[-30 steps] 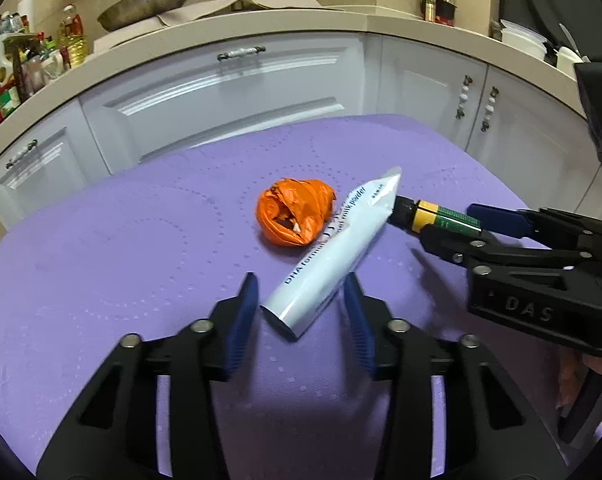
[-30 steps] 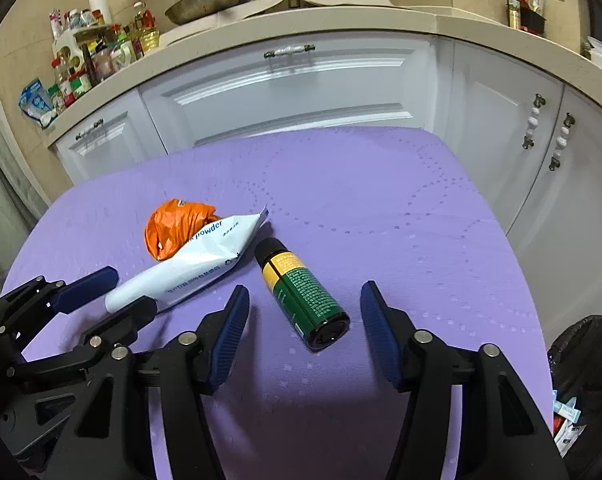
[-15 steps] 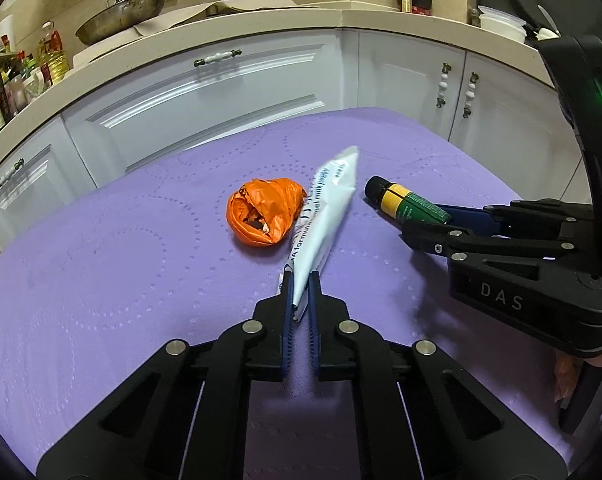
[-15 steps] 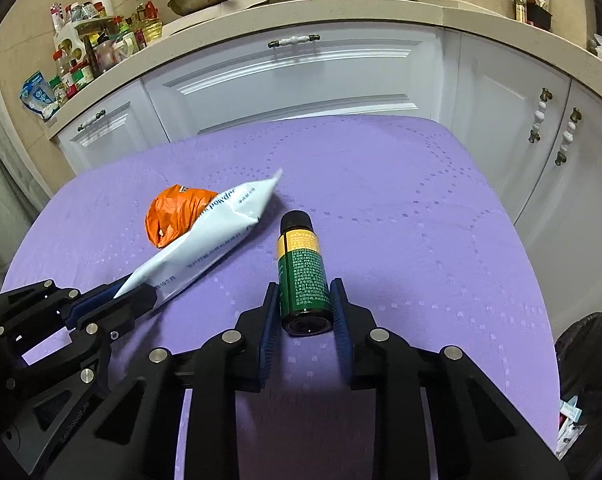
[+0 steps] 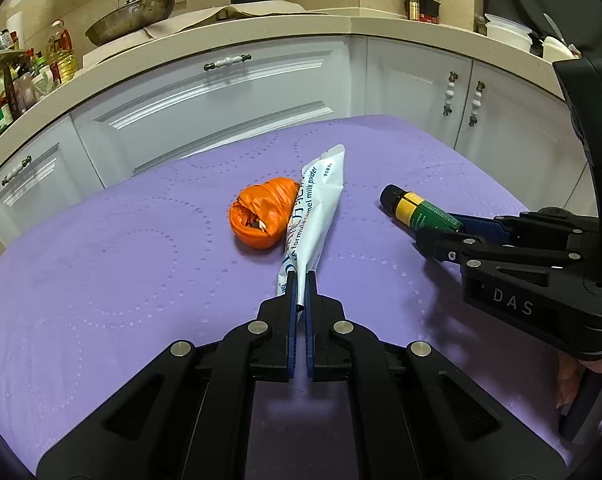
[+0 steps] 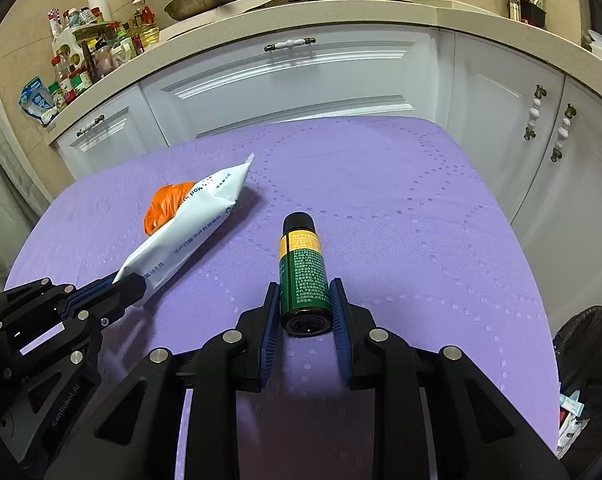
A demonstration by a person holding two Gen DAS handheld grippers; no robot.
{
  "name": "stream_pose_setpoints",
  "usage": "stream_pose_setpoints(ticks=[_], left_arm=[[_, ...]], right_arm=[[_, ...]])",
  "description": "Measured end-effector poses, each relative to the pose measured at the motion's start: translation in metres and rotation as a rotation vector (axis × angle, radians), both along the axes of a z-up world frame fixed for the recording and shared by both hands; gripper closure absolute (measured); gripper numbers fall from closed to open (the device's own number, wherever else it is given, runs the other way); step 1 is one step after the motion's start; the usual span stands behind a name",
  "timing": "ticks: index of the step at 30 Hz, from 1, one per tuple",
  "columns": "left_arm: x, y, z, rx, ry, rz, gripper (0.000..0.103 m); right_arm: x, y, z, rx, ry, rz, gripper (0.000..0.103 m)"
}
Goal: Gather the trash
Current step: 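Grasp the white tube with the left tool while the right tool grasps the green bottle, then carry the white tube and green bottle over the black trash bin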
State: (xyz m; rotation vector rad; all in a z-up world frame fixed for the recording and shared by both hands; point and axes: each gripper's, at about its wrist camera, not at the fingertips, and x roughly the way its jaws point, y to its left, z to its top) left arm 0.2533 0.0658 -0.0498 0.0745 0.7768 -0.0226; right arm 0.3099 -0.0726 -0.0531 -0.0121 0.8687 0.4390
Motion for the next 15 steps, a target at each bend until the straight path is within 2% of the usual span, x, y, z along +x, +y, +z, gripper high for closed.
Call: stream_pose_setpoints(ticks=[15], left_arm=[[-0.014, 0.004, 0.01, -0.024, -0.035, 0.019, 0.1]], right_arm=[[-0.011, -0.019, 0.004, 0.029, -0.019, -0.036, 0.078]])
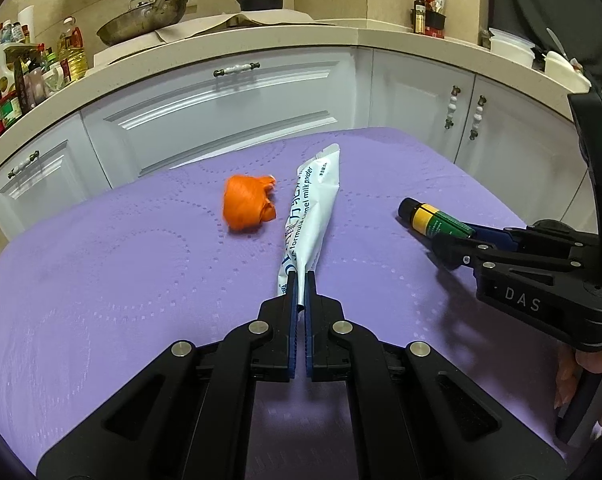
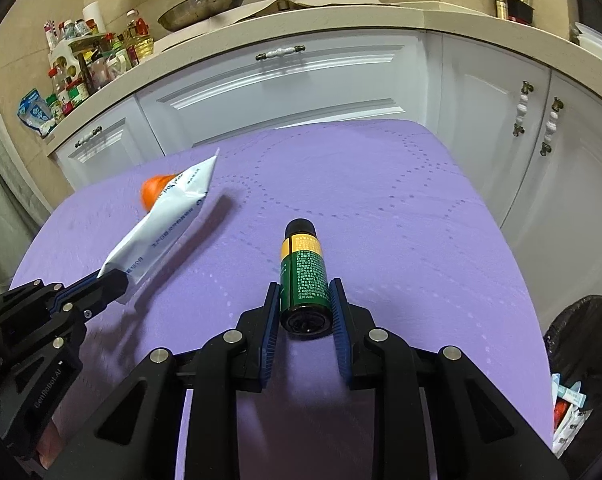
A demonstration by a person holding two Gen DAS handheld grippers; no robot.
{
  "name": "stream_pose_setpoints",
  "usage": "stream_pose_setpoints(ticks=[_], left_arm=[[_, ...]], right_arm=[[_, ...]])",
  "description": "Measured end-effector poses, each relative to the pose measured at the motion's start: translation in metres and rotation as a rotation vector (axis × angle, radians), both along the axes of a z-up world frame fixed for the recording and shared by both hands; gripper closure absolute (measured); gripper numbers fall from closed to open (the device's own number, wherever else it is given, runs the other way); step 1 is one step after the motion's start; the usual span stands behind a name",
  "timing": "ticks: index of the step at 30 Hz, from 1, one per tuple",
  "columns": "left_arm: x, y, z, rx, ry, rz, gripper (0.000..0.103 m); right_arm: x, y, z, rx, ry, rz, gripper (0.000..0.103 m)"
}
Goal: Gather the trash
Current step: 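Carry the white tube and green bottle over the black trash bin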
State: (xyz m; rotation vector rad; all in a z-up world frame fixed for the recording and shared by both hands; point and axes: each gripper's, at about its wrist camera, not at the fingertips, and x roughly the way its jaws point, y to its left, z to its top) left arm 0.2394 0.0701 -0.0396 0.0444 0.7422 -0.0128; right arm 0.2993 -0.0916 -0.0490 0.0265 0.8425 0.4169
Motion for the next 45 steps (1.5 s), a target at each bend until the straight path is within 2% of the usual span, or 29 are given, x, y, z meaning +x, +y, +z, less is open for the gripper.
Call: stream_pose_setpoints(ticks=[13, 28, 45], left_arm=[[-0.04, -0.012, 0.016, -0.031, -0.029, 0.021, 0.101], [-0.08, -0.044, 0.031, -0.039, -0.046, 0.007, 0.101], [-0.085, -0.151, 0.045, -0.049, -0.071, -0.199, 0.101]], right_arm=[[-0.042, -0.047, 0.018, 0.018, -0.059, -0.073, 0.078], [-0.1, -0.106, 0.035, 0.046, -0.129, -0.167, 0.078], [-0.146, -0.221, 0.042, 0.021, -0.197, -0.442, 0.078]])
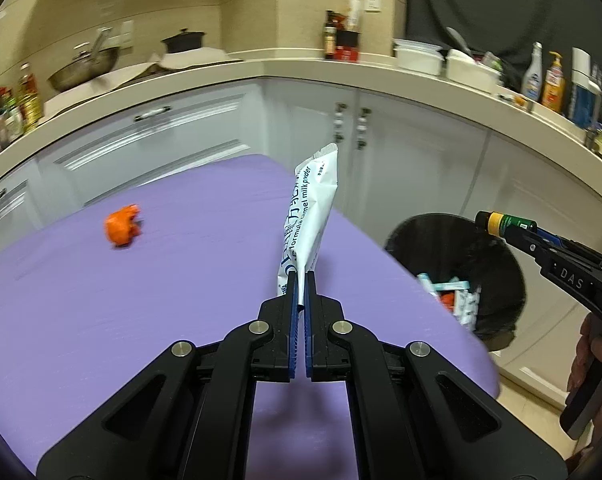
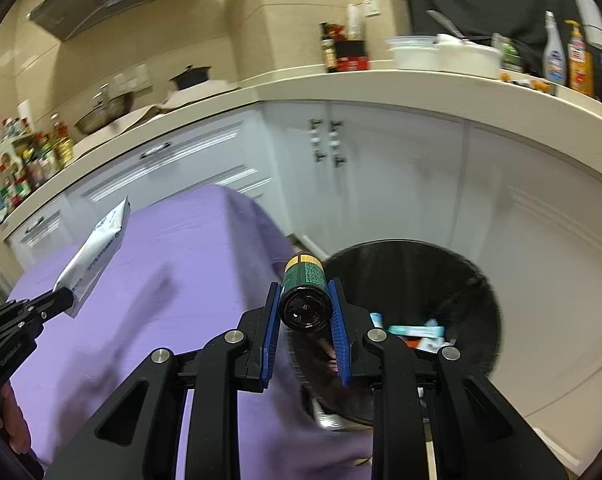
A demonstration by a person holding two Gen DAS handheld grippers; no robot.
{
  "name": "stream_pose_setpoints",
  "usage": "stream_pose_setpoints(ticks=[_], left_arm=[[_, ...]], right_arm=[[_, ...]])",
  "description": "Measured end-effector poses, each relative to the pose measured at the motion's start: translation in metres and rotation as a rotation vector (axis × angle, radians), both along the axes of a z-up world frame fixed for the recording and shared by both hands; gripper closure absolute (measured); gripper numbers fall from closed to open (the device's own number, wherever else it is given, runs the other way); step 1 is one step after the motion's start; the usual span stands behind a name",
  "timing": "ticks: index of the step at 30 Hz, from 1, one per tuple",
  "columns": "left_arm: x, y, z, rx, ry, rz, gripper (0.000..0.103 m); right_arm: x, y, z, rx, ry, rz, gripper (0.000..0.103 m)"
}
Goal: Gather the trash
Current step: 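Carry the white tube and green bottle over the black trash bin, then open both tools over the bin to drop the tube and bottle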
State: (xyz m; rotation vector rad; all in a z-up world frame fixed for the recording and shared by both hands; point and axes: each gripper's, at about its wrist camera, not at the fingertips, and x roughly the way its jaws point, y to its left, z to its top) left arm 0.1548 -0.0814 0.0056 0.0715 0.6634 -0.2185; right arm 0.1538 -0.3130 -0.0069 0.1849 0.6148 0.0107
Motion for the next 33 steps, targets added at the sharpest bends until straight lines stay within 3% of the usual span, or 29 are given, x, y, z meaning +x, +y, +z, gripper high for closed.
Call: stream_pose_setpoints(ticks=[22, 24, 25, 27, 33], left_arm=[[0.021, -0.129, -0.022, 0.018, 0.017, -0.216, 0.1], [0.031, -0.139, -0.033, 0.026, 0.05, -0.225, 0.094], [0.035, -0.142, -0.037, 0.026, 0.066, -0.224, 0.092], [0.042, -0.146, -0.048, 0.033, 0.097, -0.223, 0.082], [0.046, -0.141, -0.057, 0.039, 0.114, -0.203, 0.078]], right_arm=[[-0.008, -0.081, -0.028, 0.017, -0.008, -0.187, 0.078], [-0.003, -0.088, -0.037, 0.024, 0.004, -0.206, 0.056], [-0.002, -0.09, -0.041, 0.026, 0.01, -0.218, 0.053], [0.001, -0.095, -0.049, 0.037, 0.03, -0.225, 0.053], [-0.001, -0.096, -0.051, 0.033, 0.034, -0.233, 0.053]])
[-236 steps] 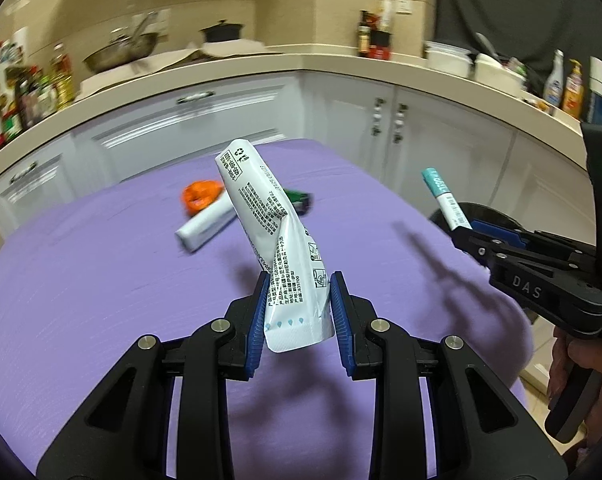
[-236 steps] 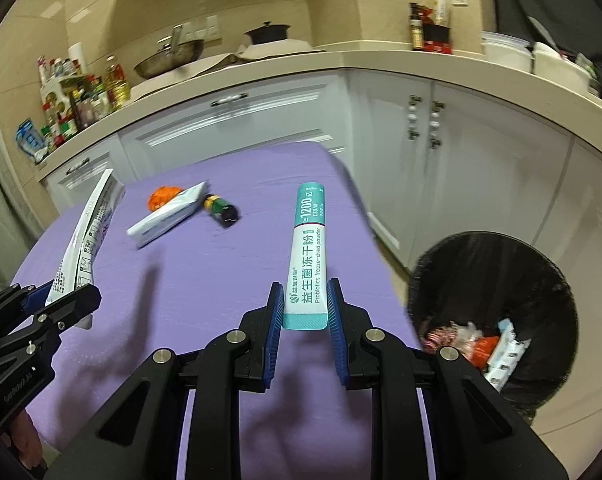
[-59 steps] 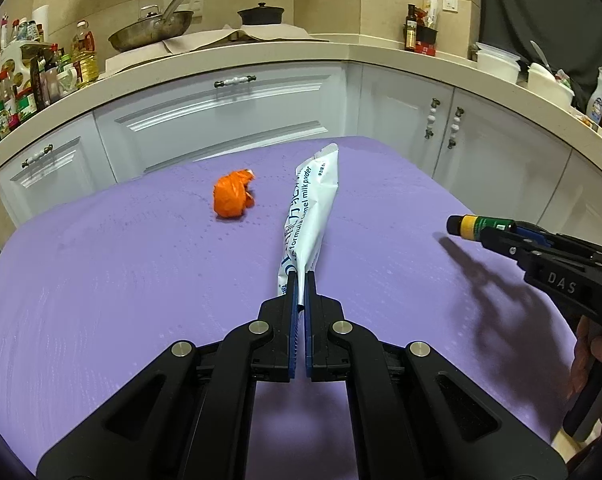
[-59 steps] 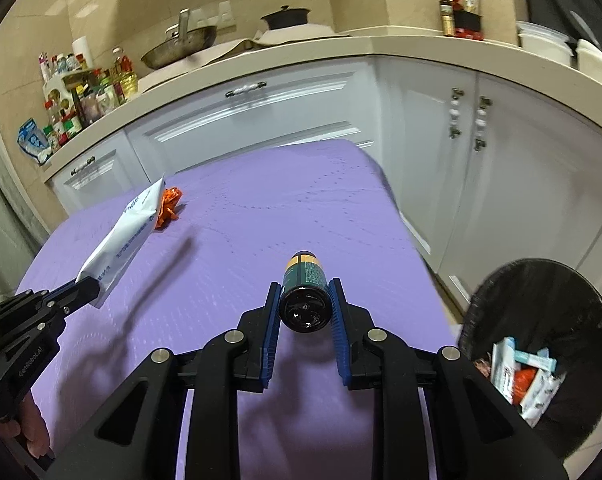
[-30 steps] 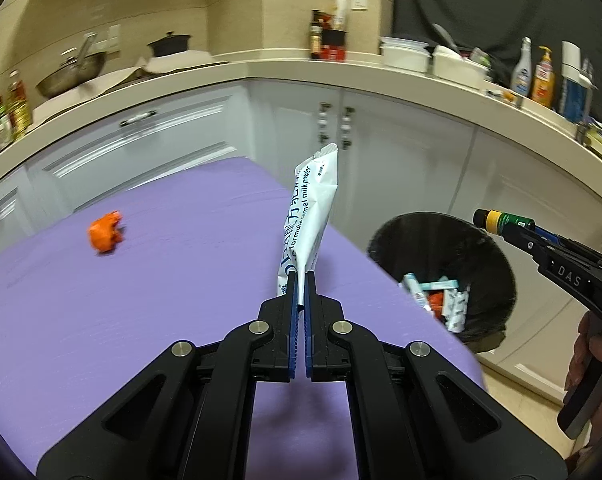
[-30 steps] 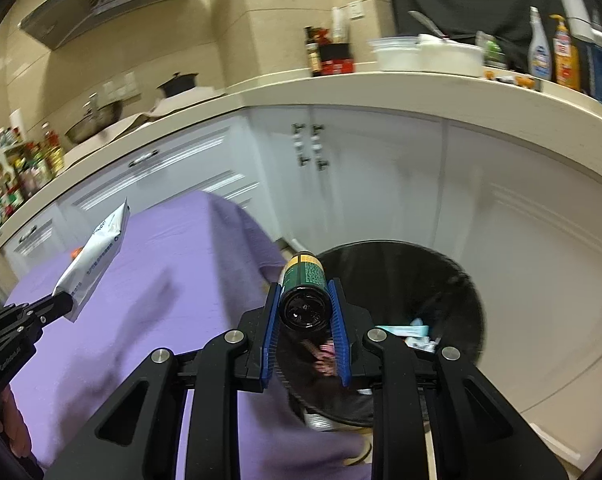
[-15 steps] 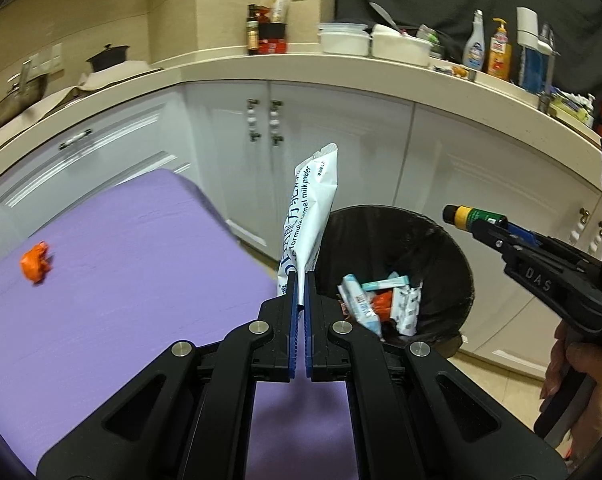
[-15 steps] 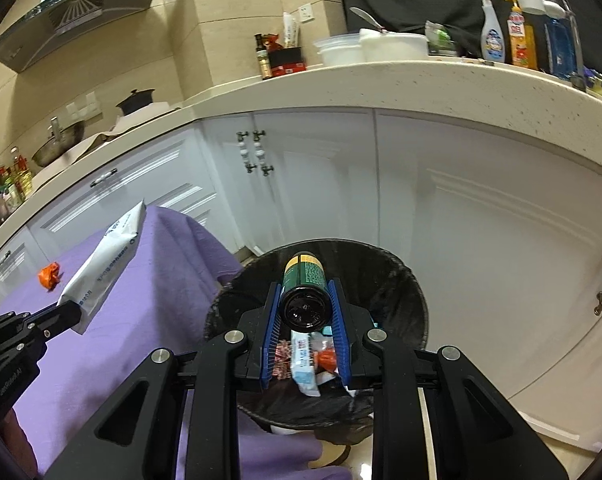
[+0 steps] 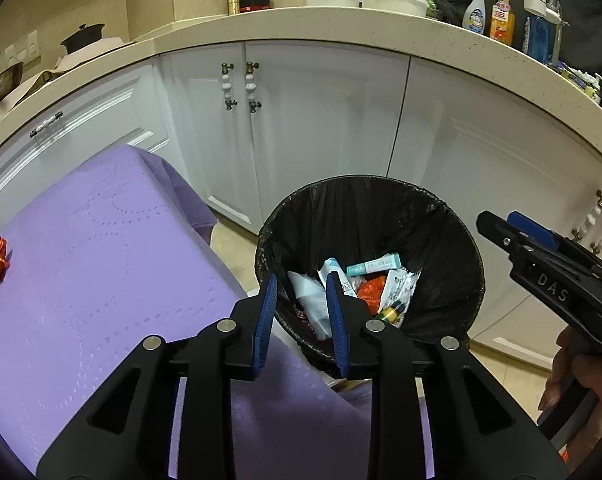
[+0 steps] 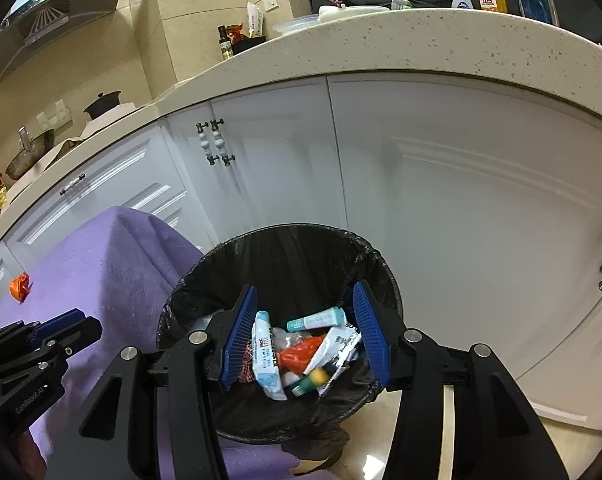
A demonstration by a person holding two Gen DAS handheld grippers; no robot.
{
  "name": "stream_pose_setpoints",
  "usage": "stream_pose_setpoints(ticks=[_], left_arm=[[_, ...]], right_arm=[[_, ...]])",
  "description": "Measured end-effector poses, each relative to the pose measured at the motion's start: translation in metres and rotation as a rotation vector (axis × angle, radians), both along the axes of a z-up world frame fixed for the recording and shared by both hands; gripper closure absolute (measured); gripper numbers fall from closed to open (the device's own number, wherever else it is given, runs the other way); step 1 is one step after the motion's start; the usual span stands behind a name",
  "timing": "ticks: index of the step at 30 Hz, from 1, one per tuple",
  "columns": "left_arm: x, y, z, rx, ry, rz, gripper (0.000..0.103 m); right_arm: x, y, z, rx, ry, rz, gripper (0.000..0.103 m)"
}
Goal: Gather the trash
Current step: 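Open both tools over the bin to drop the tube and bottle, then move both open tools back toward the orange plastic bag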
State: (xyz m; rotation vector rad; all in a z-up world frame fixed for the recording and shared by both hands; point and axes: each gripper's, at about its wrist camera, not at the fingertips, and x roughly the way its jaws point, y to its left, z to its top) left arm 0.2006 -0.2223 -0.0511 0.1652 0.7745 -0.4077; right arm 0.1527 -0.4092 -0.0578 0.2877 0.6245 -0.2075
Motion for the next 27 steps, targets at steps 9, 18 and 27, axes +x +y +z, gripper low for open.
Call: stream_pose_setpoints(ticks=[9, 18, 27], left_arm=[[-0.003, 0.015, 0.009, -0.013, -0.024, 0.039, 0.069], [-0.005, 0.046, 0.023, -0.037, -0.054, 0.102, 0.067], [-0.006, 0.096, 0.033, -0.037, -0.077, 0.197, 0.064]], right_arm=[[-0.001, 0.01, 0.01, -0.026, -0.016, 0.015, 0.053], [0.001, 0.029, 0.024, -0.056, -0.029, 0.04, 0.052], [0.014, 0.071, 0.037, -0.075, -0.046, 0.124, 0.049]])
